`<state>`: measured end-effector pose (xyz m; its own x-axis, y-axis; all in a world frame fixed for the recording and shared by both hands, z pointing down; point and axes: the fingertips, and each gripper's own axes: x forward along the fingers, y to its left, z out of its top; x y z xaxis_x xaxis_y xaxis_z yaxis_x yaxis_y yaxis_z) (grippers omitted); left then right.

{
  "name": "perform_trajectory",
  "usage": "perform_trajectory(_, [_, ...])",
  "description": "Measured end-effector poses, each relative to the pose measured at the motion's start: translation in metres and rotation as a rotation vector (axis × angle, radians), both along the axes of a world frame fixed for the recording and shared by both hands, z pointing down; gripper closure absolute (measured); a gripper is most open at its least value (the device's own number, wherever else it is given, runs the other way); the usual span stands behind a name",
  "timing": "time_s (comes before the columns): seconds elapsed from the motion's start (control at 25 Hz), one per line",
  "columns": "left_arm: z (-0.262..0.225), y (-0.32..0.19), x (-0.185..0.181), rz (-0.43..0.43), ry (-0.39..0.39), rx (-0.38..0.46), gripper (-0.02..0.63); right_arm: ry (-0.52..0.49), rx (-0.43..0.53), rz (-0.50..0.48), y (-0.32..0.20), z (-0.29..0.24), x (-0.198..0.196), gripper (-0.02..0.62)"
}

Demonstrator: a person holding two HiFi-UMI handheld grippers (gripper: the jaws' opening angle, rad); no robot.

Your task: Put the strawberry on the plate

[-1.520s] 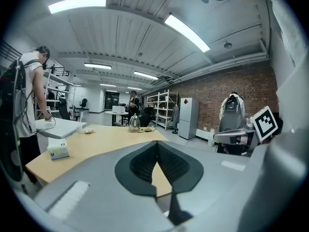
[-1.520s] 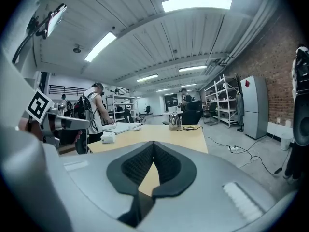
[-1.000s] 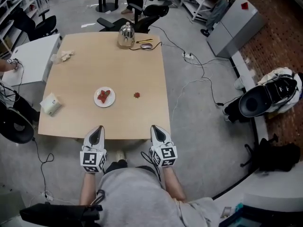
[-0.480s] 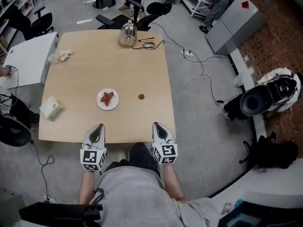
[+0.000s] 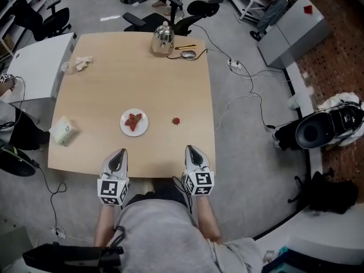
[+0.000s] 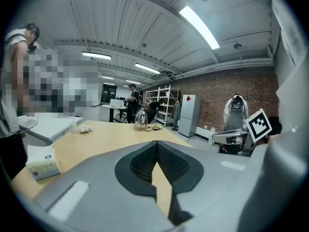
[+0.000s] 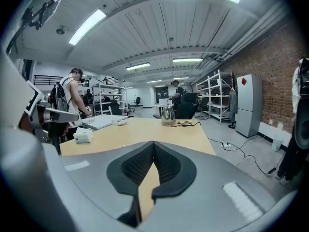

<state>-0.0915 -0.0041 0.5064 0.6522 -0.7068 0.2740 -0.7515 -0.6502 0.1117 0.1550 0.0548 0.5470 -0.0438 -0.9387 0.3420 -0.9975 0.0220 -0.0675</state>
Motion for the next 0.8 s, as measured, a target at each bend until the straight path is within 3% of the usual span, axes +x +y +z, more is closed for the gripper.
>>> perform_trajectory(0.8, [0.04,-0.053,0.019,-0.101,-0.053,-0.139,0.586,-0.007,-0.189,-0.132,-0.094,0.079,0.022,0.588])
